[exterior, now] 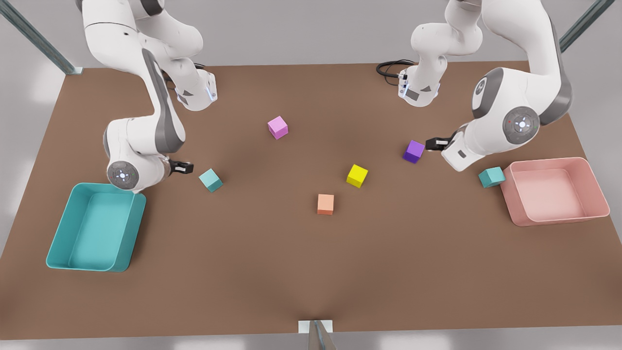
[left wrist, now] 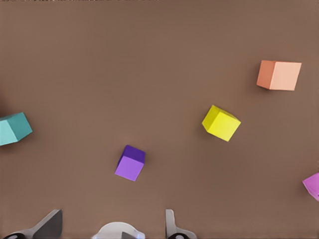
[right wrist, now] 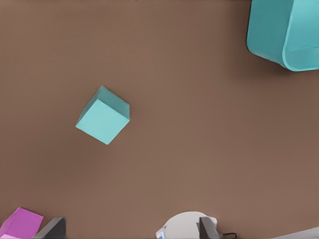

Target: Stack the two blue cubes on top of each other

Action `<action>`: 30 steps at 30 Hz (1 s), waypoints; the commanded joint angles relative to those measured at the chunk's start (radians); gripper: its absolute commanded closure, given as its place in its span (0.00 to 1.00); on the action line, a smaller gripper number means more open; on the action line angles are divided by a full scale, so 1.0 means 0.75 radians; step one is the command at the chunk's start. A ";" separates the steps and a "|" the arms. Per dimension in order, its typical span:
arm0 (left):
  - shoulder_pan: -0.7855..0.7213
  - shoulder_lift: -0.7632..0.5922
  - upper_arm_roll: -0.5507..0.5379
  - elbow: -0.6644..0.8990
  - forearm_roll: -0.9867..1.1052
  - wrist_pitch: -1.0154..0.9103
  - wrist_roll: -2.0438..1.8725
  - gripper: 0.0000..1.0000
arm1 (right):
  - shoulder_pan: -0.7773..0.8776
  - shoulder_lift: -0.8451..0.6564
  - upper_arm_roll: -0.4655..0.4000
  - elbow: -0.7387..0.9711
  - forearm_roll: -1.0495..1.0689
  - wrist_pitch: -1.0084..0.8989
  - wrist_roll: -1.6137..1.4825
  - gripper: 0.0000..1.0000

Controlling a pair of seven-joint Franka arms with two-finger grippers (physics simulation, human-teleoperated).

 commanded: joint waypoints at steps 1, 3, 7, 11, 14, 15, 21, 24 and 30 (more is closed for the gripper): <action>0.008 0.000 -0.002 0.003 0.001 -0.019 -0.008 0.00 | 0.014 -0.004 0.003 -0.081 -0.004 0.403 0.756 0.00; 0.006 0.000 -0.002 0.003 0.003 -0.017 -0.006 0.00 | 0.022 -0.016 0.011 -0.189 -0.004 0.622 0.905 0.00; 0.010 0.002 -0.002 0.003 0.005 -0.019 -0.008 0.00 | 0.032 -0.031 0.013 -0.388 0.004 0.941 1.077 0.00; 0.010 0.025 0.000 -0.003 0.007 -0.023 -0.010 0.00 | 0.032 -0.065 0.015 -0.521 0.043 1.158 1.079 0.00; 0.010 0.021 0.000 -0.001 -0.001 -0.023 -0.012 0.00 | 0.043 -0.045 0.015 -0.560 0.103 1.158 1.077 0.00; 0.010 0.019 0.000 -0.001 -0.001 -0.027 -0.010 0.00 | 0.045 -0.043 0.015 -0.576 0.103 1.156 1.073 0.00; 0.010 0.021 0.002 0.019 0.007 -0.042 -0.010 0.00 | 0.053 -0.043 0.017 -0.648 0.103 1.142 1.038 0.00; 0.016 0.021 0.002 0.042 0.003 -0.042 -0.008 0.00 | 0.067 -0.039 0.017 -0.680 0.103 1.144 0.993 0.00; 0.012 0.062 0.002 0.042 0.003 -0.038 -0.004 0.00 | 0.129 -0.008 0.017 -0.701 0.199 1.158 0.914 0.00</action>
